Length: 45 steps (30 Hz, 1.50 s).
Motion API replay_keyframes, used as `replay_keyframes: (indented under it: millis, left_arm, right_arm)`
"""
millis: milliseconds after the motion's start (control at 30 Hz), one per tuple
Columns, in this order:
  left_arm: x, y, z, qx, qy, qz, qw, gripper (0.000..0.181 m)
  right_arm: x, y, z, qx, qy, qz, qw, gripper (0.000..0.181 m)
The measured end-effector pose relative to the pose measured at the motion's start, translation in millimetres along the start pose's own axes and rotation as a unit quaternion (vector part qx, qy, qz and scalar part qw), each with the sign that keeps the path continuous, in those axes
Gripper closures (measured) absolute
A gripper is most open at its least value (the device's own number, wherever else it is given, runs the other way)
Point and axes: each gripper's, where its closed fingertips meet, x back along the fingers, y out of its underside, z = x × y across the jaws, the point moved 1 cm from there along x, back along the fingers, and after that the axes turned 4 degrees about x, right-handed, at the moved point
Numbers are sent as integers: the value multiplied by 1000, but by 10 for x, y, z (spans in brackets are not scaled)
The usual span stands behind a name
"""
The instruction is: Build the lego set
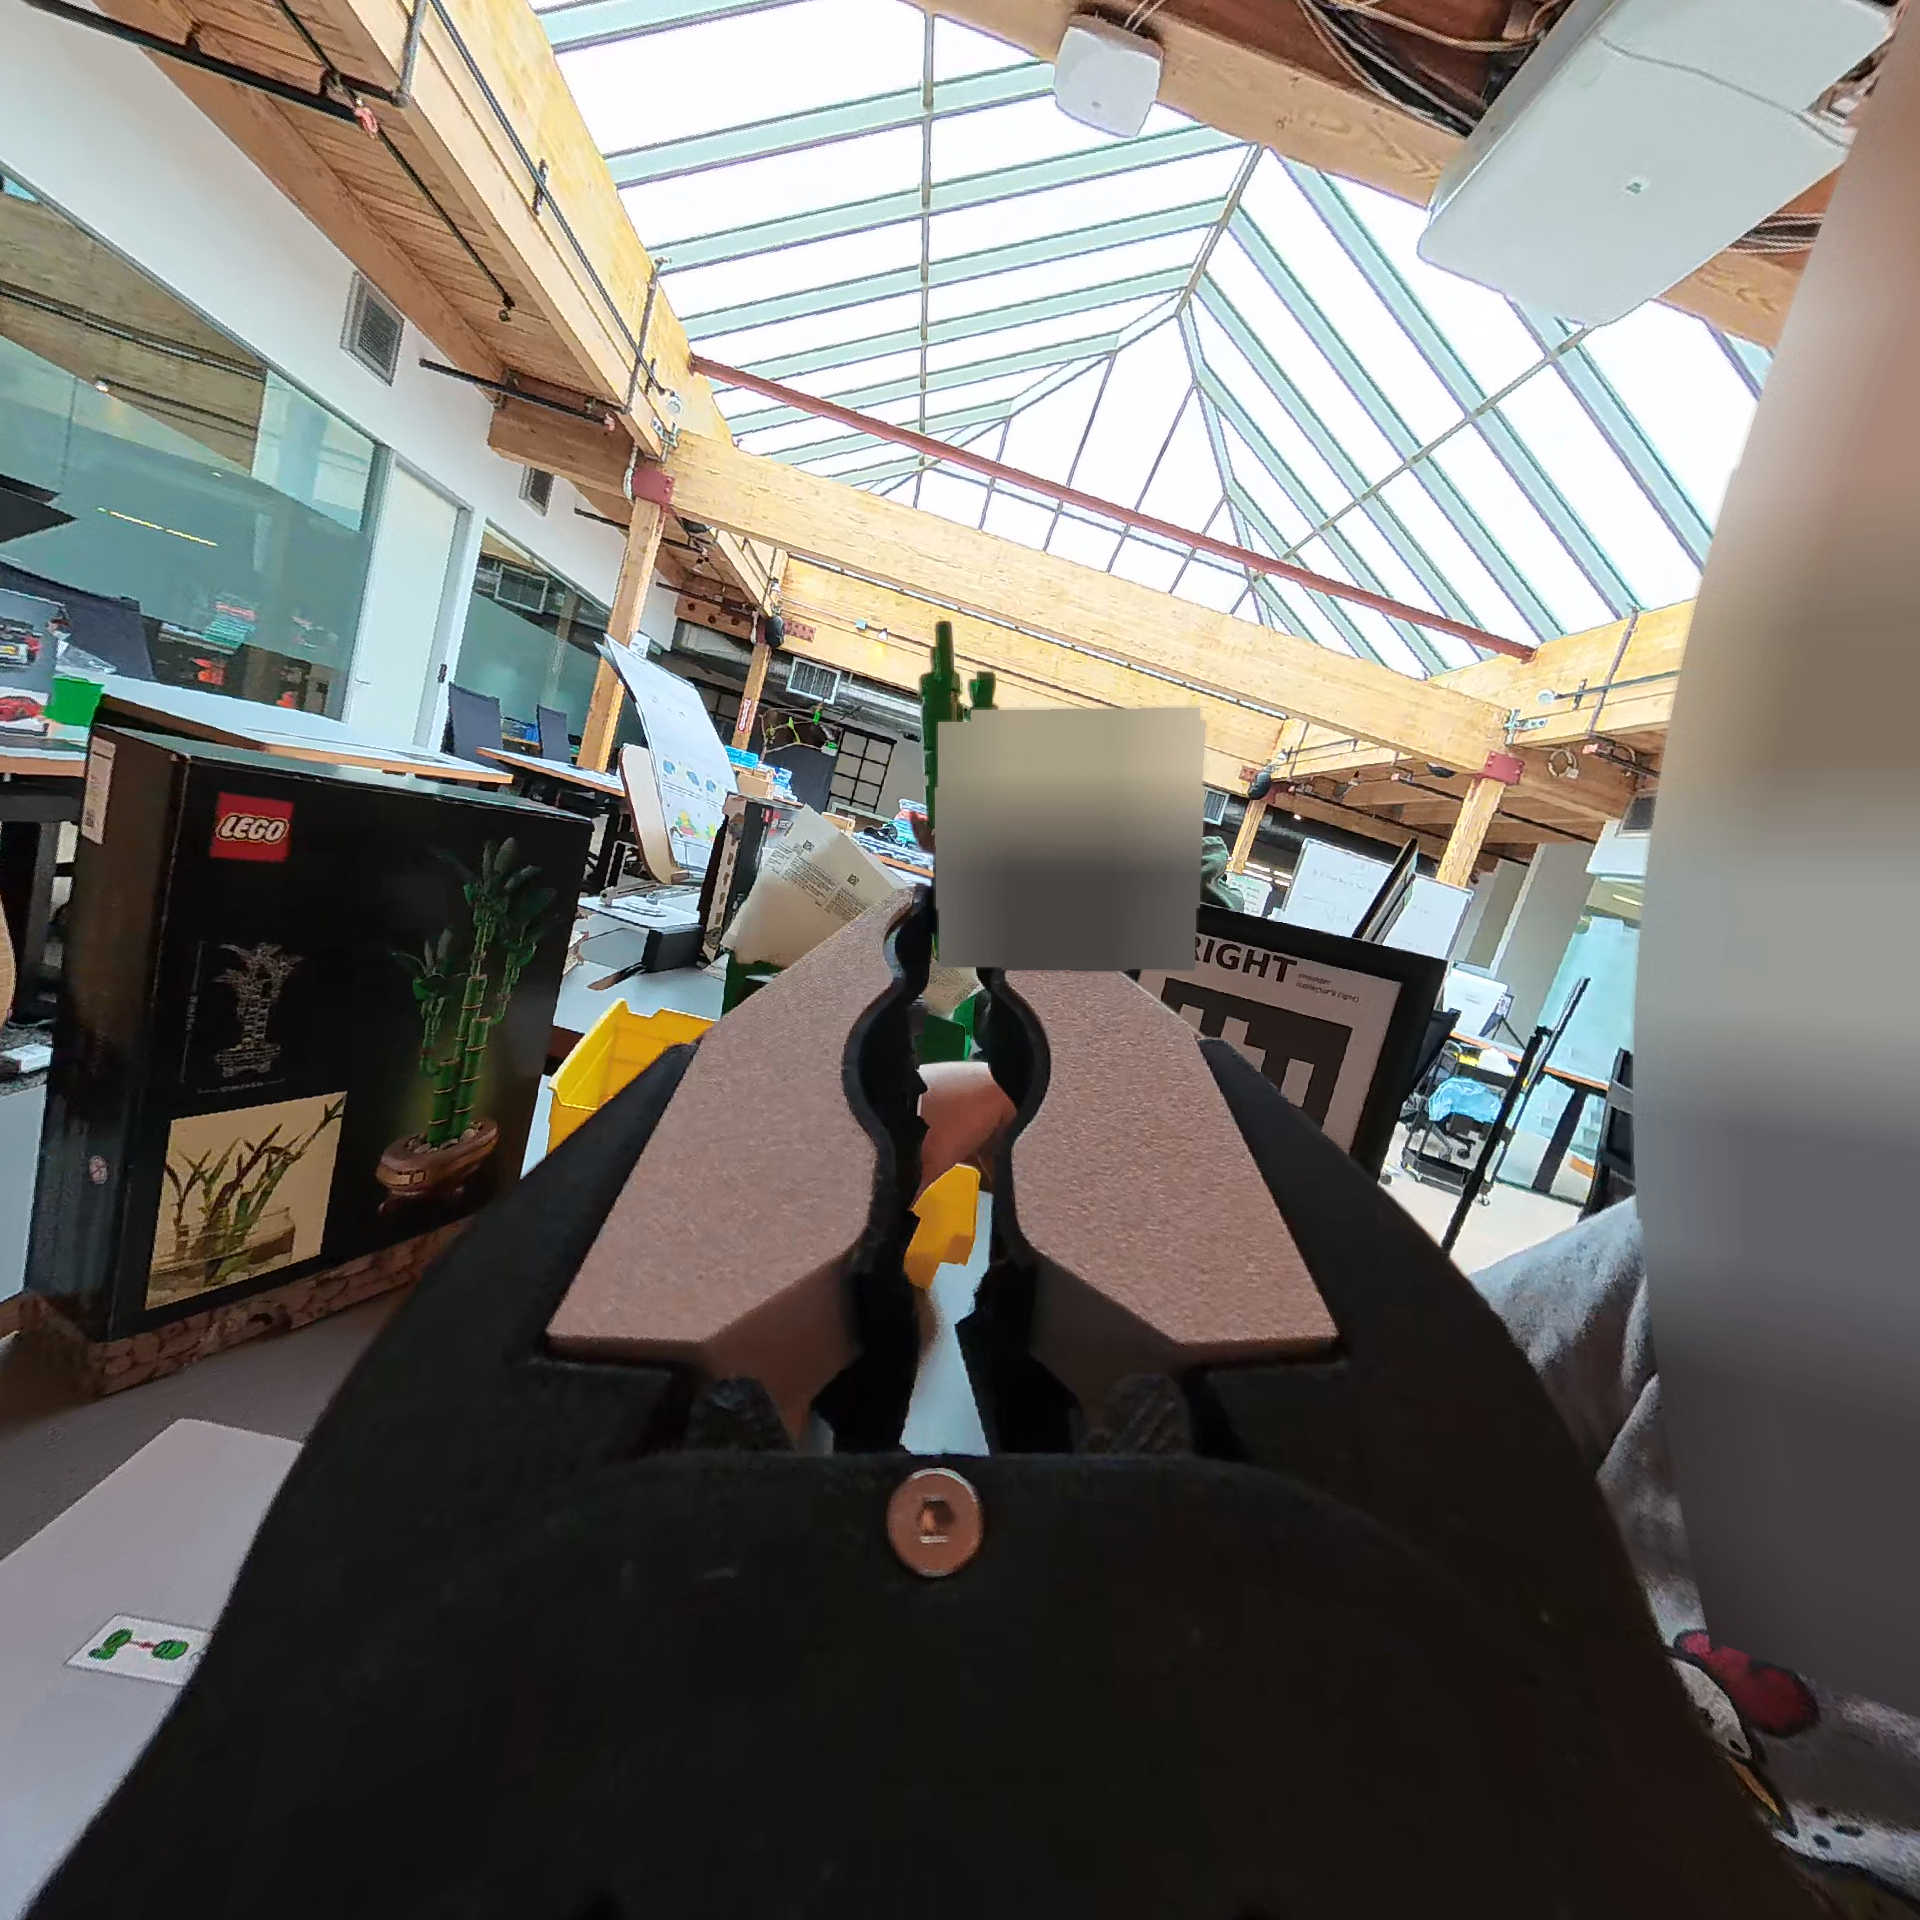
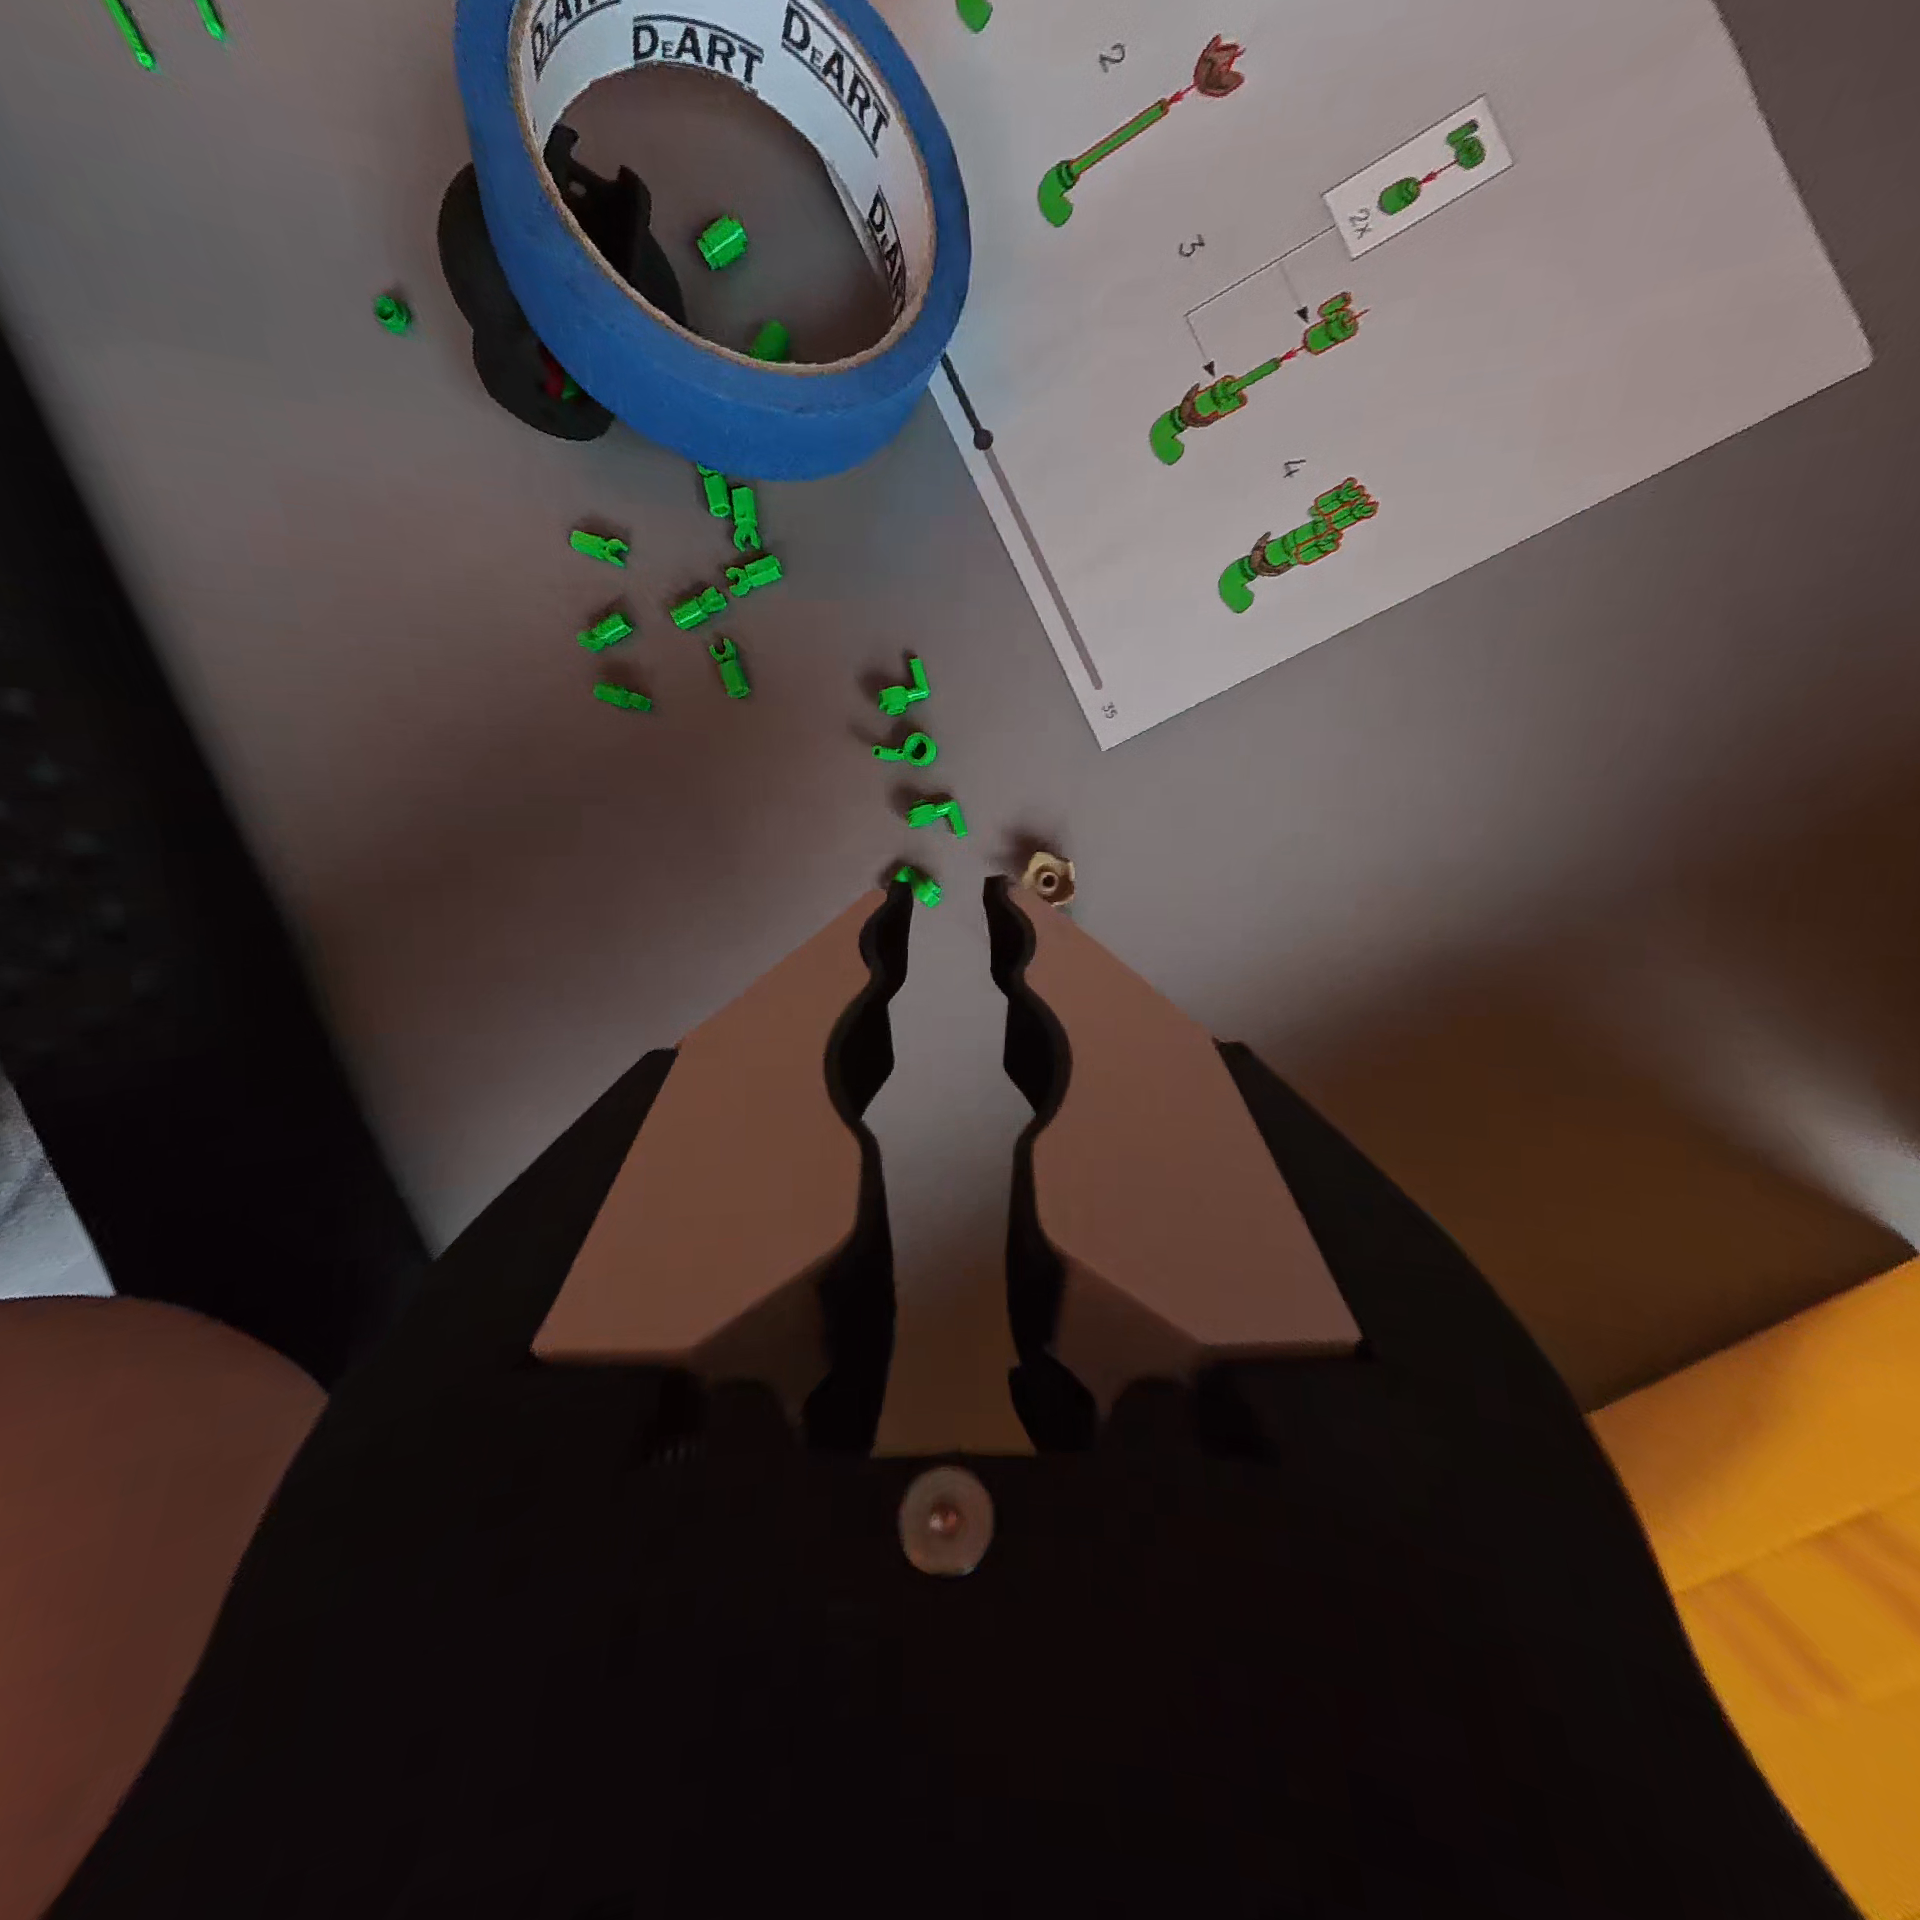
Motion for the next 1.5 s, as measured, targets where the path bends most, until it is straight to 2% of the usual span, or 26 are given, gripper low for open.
replay_keyframes:
  millis: [100, 233, 333, 433, 567, 667, 767, 900, 1033, 1167, 1267, 1333, 1433, 1500]
  left_arm:
    - [17, -37, 34, -1, 4, 3, 1000, 176]
    - [49, -98, 66, -8, 5, 9, 1000, 176]
    - [76, -154, 92, -9, 9, 18, 1000, 177]
    - [91, -187, 114, -12, 11, 22, 1000, 177]
    - [86, -199, 156, -18, 14, 22, 1000, 176]
    - [78, -191, 157, -18, 15, 21, 1000, 177]
    - [55, -156, 127, -10, 16, 19, 1000, 177]
    - [10, -80, 94, -4, 15, 8, 1000, 176]
    - [-17, -35, 73, -3, 12, 2, 1000, 177]
    - [-34, 10, 39, -1, 8, -4, 1000, 177]
    - [-72, 118, -9, -33, -10, -32, 999, 176]
    - [-103, 204, -32, -77, -22, -50, 996, 176]
    - [-149, 369, -46, -165, -36, -84, 982, 176]
    - [-177, 482, -71, -231, -51, -109, 966, 176]
  right_arm:
    - [23, -216, -179, 28, -9, 12, 1000, 168]
    - [-163, -463, -544, 147, -25, 11, 989, 168]
    - [-385, -433, -780, 206, -35, 8, 978, 168]
    - [-534, -335, -808, 243, -4, 24, 970, 168]
    - [-601, -352, -842, 211, -51, 118, 969, 170]
    - [-635, -302, -875, 188, -100, 148, 966, 169]
    - [-691, -264, -869, 165, -129, 158, 965, 166]
    - [-813, -184, -843, 166, -134, 135, 968, 166]
    - [-830, -197, -849, 151, -146, 151, 966, 177]
    - [-778, -150, -844, 134, -153, 164, 965, 180]
    - [-640, -201, -872, 137, -154, 205, 957, 180]
    - [-408, -329, -863, 134, -145, 250, 948, 180]
    - [220, -675, -899, 162, -104, 350, 917, 181]
    - [675, -908, -928, 203, -38, 397, 895, 181]
